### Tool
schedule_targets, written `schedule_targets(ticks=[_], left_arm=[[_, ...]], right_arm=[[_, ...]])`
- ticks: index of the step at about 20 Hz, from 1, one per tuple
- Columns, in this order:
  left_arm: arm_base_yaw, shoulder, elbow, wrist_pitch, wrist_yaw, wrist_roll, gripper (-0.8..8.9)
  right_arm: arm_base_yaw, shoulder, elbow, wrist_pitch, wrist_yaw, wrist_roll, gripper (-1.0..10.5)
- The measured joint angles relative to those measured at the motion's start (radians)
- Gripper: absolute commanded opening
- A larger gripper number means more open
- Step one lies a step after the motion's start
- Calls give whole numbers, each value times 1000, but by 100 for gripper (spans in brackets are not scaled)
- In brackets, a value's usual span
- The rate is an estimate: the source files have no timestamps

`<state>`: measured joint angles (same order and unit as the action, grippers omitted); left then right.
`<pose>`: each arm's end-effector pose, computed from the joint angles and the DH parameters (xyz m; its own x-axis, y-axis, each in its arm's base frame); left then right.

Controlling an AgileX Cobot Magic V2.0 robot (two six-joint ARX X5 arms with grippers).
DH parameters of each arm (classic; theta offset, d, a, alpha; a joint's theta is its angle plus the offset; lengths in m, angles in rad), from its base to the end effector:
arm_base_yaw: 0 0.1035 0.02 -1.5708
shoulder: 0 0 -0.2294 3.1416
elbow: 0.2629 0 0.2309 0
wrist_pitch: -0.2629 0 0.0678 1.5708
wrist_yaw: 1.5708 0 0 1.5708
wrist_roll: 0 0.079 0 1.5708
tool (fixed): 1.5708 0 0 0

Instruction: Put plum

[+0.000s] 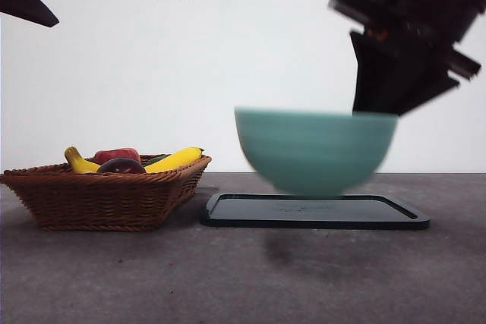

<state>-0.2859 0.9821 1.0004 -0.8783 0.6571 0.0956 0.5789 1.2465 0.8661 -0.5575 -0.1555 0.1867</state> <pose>0.1778 -0.1026 0.2596 0.3233 -0.7317 -0.6000 0.6723 0.6239 -0.3985 0.2130 0.1538 0.1763 0.4044 0.4493 -0.7966 -0.4812 0.8452 0.2325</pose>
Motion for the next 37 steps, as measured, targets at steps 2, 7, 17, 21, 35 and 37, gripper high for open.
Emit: schedule_targets(ticks=[2,7,17,21,35,37], left_arm=[[0,0,0,0,0,0,405],[0,0,0,0,0,0,405],[0,0,0,0,0,0,405],[0,0,0,0,0,1,405],[0,0,0,0,0,0,405],[0,0,0,0,0,1,405]], right_arm=[[9,8,-42,36,1,13,8],[16,53,-76,98,4,29,8],[31,155,-78,126,26,30,8],[35,155,-78,126,25,30,96],[34,-125,72,-106,52,3,279],[34,-212,116,-190,49,-8,279]])
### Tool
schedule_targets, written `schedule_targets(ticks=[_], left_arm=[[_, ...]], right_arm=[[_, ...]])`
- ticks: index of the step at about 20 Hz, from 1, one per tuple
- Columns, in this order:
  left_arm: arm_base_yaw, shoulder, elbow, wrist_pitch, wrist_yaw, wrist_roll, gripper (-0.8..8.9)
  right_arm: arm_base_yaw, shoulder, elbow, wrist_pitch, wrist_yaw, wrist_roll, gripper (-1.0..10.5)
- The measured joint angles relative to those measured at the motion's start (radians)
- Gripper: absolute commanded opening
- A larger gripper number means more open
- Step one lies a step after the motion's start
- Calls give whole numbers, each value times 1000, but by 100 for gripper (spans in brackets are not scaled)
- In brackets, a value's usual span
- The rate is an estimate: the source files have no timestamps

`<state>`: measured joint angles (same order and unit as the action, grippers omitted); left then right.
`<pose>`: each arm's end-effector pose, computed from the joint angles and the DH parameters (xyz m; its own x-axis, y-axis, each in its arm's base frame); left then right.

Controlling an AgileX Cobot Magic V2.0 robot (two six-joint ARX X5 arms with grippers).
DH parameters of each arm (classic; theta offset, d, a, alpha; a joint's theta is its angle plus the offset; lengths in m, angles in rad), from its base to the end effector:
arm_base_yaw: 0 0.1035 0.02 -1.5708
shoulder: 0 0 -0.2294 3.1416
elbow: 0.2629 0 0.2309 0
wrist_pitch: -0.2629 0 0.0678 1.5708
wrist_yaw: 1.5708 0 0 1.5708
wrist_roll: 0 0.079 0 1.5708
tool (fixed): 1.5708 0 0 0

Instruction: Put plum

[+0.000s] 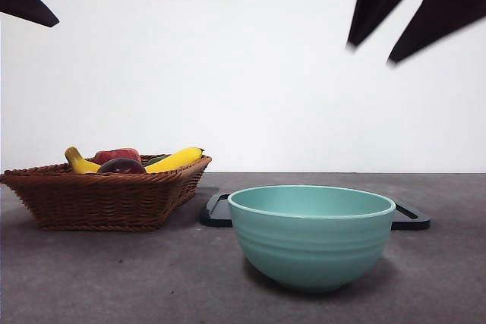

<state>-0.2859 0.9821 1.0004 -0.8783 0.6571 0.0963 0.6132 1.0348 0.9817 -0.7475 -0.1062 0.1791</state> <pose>0.1778 -0.1026 0.2596 0.3233 -0.7317 -0.6000 0.6728 0.6237 -0.3980 0.1838 0.1395 0.2438 0.5052 0.4851 -0.7137 -0.5179 0.8320 0.1989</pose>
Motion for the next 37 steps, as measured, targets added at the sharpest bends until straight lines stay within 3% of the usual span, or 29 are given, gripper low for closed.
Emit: schedule_targets(ticks=[8,21,22,25,26,37], left_arm=[[0,0,0,-1,0,0,405],[0,0,0,-3,0,0,400],[0,0,0,-2,0,0,380],[0,0,0,-2,0,0,60],[0,0,0,-2,0,0,11],[0,0,0,-2,0,-1,9]], right_arm=[[0,-236,45,-209,-153,-16,279],[0,-245,45,-235,-155,-19,277],[0,-245,45,-235,-155,-19,257],[0,-245,45,-235,-155,-19,36],[0,-245,45,-235,-155,-19,7],[0,-245,45,-235,-155,-23,7]])
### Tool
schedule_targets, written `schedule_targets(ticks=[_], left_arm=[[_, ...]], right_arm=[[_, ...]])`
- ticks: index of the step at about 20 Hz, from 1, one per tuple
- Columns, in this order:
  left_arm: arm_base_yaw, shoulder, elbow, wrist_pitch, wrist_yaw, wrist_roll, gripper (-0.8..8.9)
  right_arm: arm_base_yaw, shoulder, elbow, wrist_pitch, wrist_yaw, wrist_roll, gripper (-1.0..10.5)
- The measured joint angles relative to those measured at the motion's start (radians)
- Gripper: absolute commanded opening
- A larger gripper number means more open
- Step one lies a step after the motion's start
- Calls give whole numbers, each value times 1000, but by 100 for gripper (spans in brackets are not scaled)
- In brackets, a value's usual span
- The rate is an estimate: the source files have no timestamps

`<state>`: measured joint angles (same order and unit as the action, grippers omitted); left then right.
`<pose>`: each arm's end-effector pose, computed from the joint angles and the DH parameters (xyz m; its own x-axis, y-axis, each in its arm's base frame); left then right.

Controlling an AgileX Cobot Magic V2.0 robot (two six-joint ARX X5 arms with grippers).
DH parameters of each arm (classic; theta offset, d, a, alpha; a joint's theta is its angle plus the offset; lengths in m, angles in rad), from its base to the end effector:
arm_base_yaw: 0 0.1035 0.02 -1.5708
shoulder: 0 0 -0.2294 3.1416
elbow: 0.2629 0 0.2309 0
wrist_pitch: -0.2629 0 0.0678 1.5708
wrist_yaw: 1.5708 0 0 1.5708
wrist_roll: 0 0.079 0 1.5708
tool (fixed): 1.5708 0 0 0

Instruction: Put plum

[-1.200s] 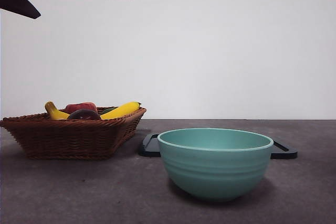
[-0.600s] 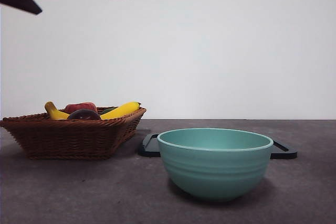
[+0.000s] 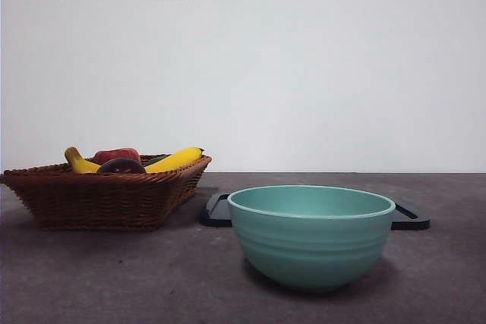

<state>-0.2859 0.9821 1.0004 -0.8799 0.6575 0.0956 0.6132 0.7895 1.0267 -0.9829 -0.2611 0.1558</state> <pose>0.1776 -0.1025 0.2595 0.3222 -0.7317 -0.6007 0.6718 0.6238 -0.3995 0.1248 0.1128 0.2793 0.4319 0.6195 -0.6555 -0.6163 0.7333 0.2870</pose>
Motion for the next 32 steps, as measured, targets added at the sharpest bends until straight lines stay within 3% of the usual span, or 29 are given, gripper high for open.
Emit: schedule_targets(ticks=[9,12,15,18,21,24,32], left_arm=[[2,0,0,29,-1,12,9],[20,-6,0,140,-11,23,9],[84,-95,-16,349,-115,47,9],[177,-281,-147,618,-217,55,9],[265,-467,-352,830,-389,58,9],[323,-647,-547,858,-499,62,9],[351,-895,-893,849,-529,64,9]], right_arm=[[0,0,0,0,0,0,7],[0,0,0,0,0,0,7],[0,0,0,0,0,0,7],[0,0,0,0,0,0,7],[0,0,0,0,0,0,7],[0,0,0,0,0,0,7],[0,0,0,0,0,0,7]])
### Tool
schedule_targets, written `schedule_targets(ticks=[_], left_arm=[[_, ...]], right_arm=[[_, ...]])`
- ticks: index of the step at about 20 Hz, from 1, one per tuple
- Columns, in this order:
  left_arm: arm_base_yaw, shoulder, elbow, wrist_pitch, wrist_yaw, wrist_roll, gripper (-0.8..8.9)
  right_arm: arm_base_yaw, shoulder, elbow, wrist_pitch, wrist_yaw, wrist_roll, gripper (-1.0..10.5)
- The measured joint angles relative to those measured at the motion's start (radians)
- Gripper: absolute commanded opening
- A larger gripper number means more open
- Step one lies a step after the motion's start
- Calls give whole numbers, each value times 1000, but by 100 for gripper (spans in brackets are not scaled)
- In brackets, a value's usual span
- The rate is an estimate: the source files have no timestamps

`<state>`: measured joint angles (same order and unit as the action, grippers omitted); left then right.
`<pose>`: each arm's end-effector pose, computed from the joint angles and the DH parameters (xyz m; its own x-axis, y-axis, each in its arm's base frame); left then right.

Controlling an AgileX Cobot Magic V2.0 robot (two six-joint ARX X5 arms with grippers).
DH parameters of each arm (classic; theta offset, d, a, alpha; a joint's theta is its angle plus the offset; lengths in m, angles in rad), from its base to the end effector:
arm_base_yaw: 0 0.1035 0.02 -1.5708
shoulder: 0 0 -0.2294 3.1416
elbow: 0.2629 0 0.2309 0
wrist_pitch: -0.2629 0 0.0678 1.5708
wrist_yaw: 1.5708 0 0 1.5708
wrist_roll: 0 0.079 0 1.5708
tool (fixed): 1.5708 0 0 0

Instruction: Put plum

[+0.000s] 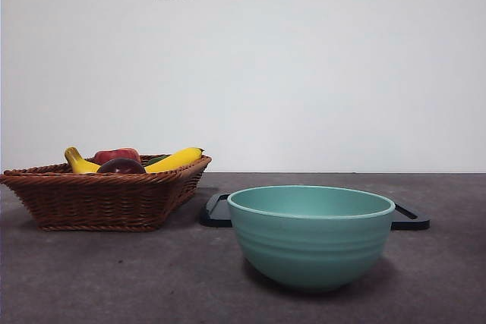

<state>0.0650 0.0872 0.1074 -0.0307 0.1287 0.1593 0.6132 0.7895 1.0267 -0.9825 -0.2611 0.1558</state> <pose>0.1596 0.0002 0.1864 0.9979 -0.0637 -0.0104 0.0645 0.9854 0.1573 0.1248 0.1128 0.2794 0.4321 0.6197 -0.6552 -0.6164 0.7332 0.2870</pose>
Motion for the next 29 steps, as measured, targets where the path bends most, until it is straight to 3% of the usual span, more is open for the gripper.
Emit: schedule_targets(ticks=[9,29], left_arm=[[0,-84,-75,-142,0,0,9],[0,-84,-75,-144,-2,0,9]], right_arm=[[0,0,0,0,0,0,7],[0,0,0,0,0,0,7]])
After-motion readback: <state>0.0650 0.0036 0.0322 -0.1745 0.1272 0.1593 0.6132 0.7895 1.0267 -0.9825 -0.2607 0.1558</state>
